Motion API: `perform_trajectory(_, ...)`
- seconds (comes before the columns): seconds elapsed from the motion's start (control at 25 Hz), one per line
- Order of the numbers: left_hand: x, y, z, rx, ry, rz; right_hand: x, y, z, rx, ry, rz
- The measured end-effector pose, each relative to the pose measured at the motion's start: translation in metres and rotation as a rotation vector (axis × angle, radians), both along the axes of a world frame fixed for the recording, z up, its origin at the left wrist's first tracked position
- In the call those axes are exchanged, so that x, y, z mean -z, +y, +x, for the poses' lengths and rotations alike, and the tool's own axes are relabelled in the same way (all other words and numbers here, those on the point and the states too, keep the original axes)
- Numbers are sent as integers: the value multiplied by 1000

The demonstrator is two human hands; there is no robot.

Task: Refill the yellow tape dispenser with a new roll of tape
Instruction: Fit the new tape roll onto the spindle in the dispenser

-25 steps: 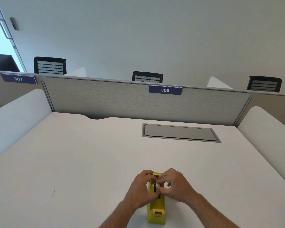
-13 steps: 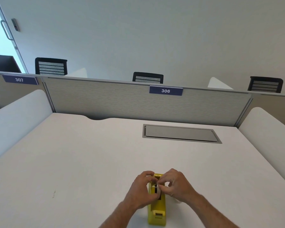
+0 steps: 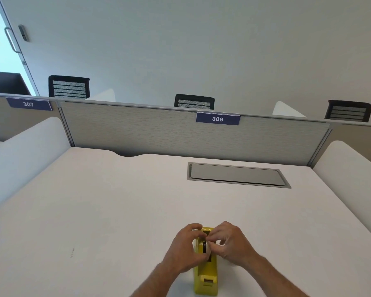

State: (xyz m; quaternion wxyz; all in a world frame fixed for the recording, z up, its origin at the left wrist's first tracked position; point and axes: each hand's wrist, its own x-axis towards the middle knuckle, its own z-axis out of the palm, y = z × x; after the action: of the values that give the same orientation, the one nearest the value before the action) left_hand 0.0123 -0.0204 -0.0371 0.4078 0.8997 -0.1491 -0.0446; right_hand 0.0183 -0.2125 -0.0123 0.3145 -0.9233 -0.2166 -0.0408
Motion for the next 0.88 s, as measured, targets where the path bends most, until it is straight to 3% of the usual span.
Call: perform_trajectory(0.88,0,1,1,16,22,14,3,-2,-2,-25,32,-41)
